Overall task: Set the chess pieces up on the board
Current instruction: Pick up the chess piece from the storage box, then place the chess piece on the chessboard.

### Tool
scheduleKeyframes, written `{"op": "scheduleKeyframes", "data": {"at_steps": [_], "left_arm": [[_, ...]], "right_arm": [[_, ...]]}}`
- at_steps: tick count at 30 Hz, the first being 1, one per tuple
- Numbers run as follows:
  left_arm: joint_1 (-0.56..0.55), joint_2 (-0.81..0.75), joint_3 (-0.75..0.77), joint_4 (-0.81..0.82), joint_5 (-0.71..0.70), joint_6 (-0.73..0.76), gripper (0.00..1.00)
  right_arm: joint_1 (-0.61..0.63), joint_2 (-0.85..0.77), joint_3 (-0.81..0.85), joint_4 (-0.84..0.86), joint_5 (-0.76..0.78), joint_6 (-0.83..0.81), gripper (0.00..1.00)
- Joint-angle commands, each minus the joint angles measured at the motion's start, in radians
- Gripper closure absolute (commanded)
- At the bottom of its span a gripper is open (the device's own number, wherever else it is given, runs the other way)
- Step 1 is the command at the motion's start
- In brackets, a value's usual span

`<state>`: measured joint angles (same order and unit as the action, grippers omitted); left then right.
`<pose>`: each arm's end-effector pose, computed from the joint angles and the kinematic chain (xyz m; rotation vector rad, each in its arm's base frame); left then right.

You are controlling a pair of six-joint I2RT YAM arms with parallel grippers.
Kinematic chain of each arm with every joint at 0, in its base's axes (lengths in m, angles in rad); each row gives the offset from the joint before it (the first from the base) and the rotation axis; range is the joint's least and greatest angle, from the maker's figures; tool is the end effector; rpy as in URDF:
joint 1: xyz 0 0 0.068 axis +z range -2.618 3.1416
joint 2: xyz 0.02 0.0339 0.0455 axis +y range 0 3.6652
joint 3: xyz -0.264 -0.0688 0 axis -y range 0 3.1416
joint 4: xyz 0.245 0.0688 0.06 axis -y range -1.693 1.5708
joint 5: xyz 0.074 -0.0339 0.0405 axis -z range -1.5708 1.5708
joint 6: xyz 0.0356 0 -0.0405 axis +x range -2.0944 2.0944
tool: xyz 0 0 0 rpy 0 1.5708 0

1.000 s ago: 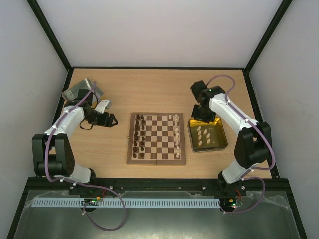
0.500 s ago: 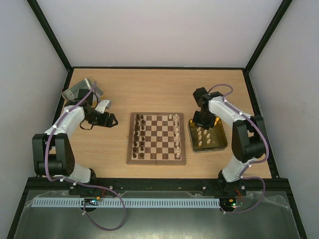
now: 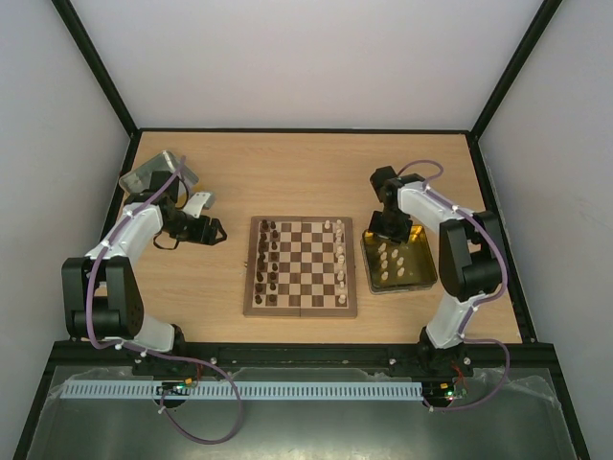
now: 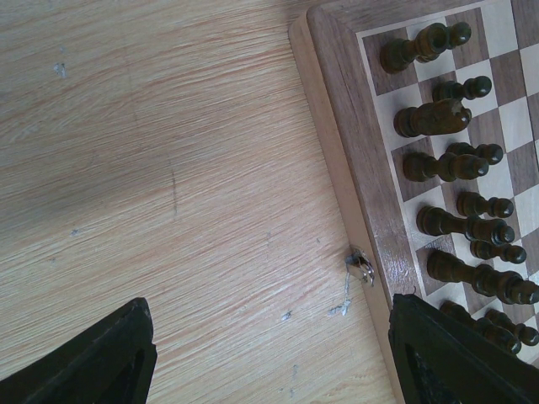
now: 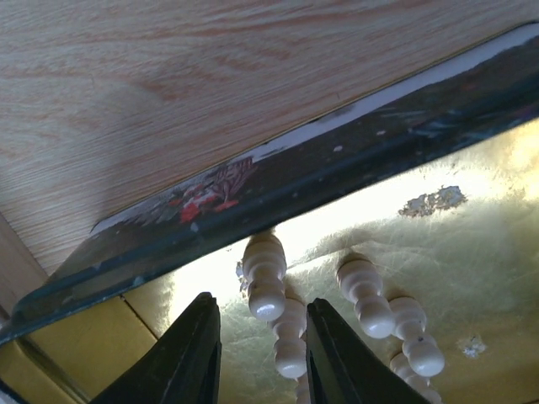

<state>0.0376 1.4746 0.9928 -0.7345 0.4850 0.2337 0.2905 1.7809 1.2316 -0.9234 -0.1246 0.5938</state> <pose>0.2766 -0.0062 0.2170 0.3789 2.6444 -0.5895 0.3111 0.0976 0.1862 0.4585 3.0630 0.2397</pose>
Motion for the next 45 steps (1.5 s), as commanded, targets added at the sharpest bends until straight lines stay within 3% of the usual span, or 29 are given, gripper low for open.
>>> {"op": "scheduleKeyframes", "data": {"at_steps": [1,16,23,37,45], "left_arm": [[-0.004,0.0,-0.01,-0.003,-0.005,-0.005,0.24],[-0.005,0.007,-0.01,-0.003,-0.009,-0.007,0.24],[-0.005,0.008,-0.01,-0.003,-0.009,-0.007,0.24],[-0.014,0.008,-0.011,-0.003,-0.006,-0.007,0.24],[-0.015,0.006,-0.011,-0.001,-0.003,-0.008,0.24]], "right_arm": [[-0.008,0.02,0.01,0.021,0.016,-0.017,0.73],[-0.016,0.039,-0.03,0.059,0.011,-0.025,0.8],[-0.017,0.022,-0.049,0.062,0.017,-0.025,0.89],[-0.012,-0.094,0.039,-0.057,0.061,-0.005,0.9],[0.166,-0.042,0.247,-0.154,0.046,0.027,0.9]]}}
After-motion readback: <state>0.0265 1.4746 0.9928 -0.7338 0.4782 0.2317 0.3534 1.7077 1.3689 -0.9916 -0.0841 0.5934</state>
